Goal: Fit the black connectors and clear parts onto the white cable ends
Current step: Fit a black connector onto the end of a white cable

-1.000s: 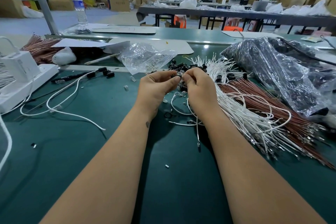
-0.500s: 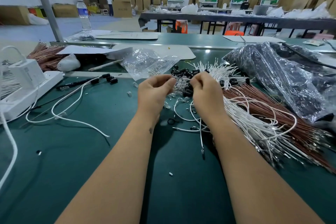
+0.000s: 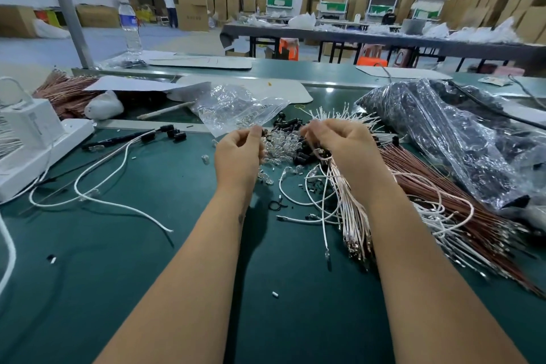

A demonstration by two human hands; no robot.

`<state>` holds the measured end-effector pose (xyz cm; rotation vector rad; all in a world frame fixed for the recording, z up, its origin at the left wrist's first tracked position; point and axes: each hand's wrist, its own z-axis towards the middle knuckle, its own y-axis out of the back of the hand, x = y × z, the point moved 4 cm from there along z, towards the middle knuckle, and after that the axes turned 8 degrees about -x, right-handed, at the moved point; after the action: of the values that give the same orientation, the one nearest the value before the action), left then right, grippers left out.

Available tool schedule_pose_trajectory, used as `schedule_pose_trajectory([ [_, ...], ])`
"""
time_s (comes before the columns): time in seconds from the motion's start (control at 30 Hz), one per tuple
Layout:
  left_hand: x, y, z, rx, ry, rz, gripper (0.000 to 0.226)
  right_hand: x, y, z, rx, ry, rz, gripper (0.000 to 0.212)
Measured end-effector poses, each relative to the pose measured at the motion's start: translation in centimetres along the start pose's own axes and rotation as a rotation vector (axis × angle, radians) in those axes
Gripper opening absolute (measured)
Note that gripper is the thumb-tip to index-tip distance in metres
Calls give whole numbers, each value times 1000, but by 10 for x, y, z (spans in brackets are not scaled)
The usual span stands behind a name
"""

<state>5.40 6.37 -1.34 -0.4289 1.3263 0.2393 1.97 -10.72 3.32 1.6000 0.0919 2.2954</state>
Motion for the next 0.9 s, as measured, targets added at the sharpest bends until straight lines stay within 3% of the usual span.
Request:
schedule_pose_trajectory([
  [0.07,1,-1,1,5,-1,-16,24,12,12,6,-41,27,116,27],
  [0.17,0,-6,1,10,-83,56,17,22,48,28,-382,24,234,26],
  [0.23,-2,-12,-1,43,-172,140,10,12,63,46,-502,-61,46,24],
  [0.37,1,-22,-4,123,-192,221,5,-31,59,73,-283,-337,-597,15],
  [0.47,4,-26,-3,158,-186,228,5,-47,42,75,-138,-342,-889,22],
  [0.67,0,-31,-4,215,-200,212,16,-53,27,84,-186,-341,-917,20],
  [0.9,-4,-29,-4,170,-199,190,5,-48,34,69,-459,-233,-811,20],
])
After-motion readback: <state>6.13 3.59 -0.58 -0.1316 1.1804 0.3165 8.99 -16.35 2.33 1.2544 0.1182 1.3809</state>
